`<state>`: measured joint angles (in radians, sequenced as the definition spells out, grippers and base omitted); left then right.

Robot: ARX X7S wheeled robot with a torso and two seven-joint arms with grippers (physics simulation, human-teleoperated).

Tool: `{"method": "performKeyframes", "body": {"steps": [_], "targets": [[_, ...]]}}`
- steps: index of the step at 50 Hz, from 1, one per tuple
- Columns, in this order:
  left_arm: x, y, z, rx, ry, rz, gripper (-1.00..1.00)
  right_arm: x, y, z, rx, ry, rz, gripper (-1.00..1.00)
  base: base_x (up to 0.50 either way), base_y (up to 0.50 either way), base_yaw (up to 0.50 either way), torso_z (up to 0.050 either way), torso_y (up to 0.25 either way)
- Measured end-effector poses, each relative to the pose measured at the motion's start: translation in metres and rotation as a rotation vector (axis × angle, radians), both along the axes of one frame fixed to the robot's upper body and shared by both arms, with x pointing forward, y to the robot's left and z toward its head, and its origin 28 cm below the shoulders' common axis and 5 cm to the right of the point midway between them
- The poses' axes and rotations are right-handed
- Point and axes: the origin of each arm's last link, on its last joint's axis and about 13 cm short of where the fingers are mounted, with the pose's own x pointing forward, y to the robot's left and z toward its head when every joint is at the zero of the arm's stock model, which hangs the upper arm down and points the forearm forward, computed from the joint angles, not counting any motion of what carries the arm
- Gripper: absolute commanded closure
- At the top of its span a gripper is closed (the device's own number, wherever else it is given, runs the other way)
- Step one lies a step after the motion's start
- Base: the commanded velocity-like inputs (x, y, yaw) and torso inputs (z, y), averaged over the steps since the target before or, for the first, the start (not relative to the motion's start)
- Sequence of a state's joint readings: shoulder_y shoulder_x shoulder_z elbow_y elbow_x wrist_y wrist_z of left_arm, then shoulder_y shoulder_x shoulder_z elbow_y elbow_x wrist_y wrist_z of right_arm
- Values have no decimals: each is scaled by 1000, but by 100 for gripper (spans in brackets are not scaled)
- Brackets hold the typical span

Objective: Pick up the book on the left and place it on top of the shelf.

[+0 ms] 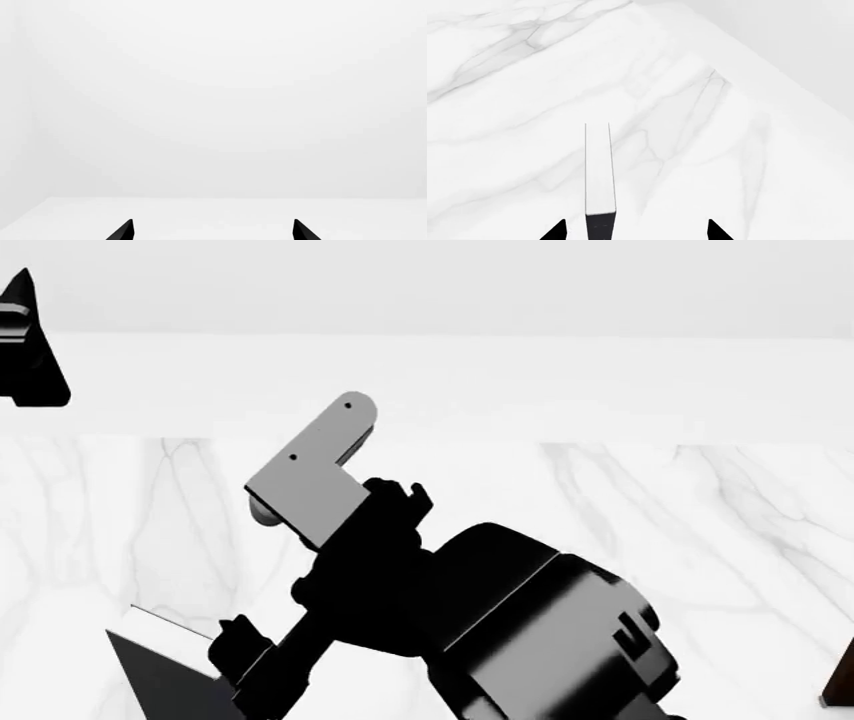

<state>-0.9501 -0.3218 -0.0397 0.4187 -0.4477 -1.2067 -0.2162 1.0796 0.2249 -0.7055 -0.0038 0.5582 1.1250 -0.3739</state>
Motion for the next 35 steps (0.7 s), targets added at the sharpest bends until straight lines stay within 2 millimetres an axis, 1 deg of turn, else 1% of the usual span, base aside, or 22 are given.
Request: {"method": "performKeyframes", "body": {"steps": [12,35], "targets": [[-1,0,0,2,2,1,-100,7,16,-16,-22,29,16,-100,0,0,0,0,0],[-2,1,0,4,2,3,-100,20,39,-45,-47,87,38,-100,0,0,0,0,0]]}}
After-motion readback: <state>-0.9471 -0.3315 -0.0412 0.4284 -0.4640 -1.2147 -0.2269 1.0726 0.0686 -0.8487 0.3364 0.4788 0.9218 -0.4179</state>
